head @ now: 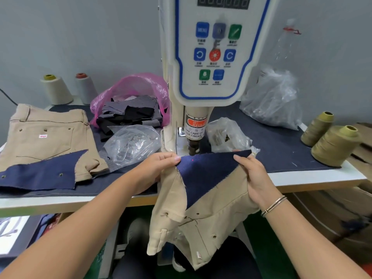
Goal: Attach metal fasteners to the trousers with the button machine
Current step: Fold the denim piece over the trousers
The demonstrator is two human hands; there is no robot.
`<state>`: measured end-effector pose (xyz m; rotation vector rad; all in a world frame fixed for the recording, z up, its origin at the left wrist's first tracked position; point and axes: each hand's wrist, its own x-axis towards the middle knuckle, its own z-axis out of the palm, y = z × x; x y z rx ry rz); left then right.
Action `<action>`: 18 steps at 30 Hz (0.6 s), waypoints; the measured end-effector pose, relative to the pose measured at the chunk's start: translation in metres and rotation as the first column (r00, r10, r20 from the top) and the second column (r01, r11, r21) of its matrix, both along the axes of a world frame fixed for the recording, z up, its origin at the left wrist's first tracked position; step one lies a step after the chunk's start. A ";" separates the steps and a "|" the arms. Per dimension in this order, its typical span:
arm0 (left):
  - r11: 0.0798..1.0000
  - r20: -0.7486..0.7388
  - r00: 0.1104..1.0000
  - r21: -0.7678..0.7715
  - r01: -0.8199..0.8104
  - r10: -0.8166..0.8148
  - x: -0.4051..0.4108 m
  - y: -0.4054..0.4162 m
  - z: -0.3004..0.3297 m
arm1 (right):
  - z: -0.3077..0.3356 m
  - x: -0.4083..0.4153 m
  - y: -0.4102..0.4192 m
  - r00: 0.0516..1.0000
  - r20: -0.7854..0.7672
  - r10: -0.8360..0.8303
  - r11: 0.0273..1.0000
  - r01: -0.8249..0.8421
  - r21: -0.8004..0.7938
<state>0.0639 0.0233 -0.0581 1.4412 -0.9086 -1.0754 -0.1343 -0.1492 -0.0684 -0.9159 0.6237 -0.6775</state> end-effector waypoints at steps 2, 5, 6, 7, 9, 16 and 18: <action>1.000 -0.002 1.000 -0.014 -0.006 0.006 -0.001 -0.002 -0.002 | 0.000 0.001 -0.001 1.000 -0.001 -0.002 1.000 0.002 0.000; 0.999 -0.025 0.999 -0.031 -0.042 0.041 -0.003 -0.006 -0.003 | -0.001 0.002 -0.001 1.000 0.006 -0.011 1.000 0.011 0.013; 0.998 -0.039 0.998 -0.032 -0.051 0.050 -0.003 -0.006 -0.003 | -0.001 0.002 -0.001 1.000 0.006 -0.014 1.000 0.014 0.017; 0.998 -0.053 0.997 -0.034 -0.057 0.055 -0.003 -0.007 -0.003 | -0.001 0.002 -0.002 1.000 0.007 -0.016 1.000 0.016 0.024; 0.997 -0.075 0.995 -0.037 -0.062 0.059 -0.003 -0.007 -0.004 | -0.002 0.002 -0.002 1.000 0.010 -0.020 0.999 0.020 0.040; 0.995 -0.038 0.994 -0.026 -0.100 0.099 -0.004 -0.006 -0.007 | -0.005 0.002 -0.004 1.000 0.014 -0.023 0.998 0.022 0.055; 0.993 -0.040 0.993 -0.036 -0.110 0.109 -0.005 -0.005 -0.006 | -0.006 0.002 -0.004 1.000 0.014 -0.022 0.998 0.021 0.055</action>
